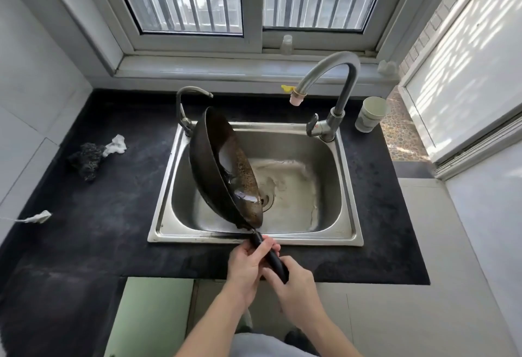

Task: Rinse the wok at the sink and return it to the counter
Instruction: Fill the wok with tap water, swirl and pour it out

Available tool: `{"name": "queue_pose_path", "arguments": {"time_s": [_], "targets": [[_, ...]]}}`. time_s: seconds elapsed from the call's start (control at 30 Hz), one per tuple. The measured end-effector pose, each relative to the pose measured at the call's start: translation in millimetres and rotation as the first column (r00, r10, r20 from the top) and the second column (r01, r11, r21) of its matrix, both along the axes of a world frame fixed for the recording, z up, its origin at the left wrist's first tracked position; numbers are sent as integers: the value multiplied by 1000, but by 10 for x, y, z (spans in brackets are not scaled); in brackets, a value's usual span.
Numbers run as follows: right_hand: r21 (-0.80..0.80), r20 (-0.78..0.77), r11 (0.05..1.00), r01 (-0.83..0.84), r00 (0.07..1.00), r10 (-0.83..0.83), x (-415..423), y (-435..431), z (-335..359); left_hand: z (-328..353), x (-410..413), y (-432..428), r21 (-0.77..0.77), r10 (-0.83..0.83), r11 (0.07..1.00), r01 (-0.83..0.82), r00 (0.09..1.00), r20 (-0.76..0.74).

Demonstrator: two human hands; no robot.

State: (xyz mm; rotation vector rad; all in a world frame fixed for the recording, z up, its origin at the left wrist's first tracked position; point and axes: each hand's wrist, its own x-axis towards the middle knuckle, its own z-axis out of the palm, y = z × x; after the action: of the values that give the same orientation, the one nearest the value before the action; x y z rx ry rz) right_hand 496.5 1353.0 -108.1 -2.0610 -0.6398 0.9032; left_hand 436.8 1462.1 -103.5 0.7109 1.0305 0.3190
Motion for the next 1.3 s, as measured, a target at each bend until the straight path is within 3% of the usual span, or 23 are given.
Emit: {"name": "queue_pose_path", "arguments": {"time_s": [0.2,0.57,1.3], "targets": [[-87,158,996,31,987,-17,-124,136,-67,29,-18,125,142,-73,986,87,993,-97],[15,-78,982,188,979,-187,-259,165,-99,19,-58,222,181,-146,967,180,971,-187],[25,-82,984,179,981,-176,-344,103,-90,114,-172,162,214,-137,960,179,971,-196]]}}
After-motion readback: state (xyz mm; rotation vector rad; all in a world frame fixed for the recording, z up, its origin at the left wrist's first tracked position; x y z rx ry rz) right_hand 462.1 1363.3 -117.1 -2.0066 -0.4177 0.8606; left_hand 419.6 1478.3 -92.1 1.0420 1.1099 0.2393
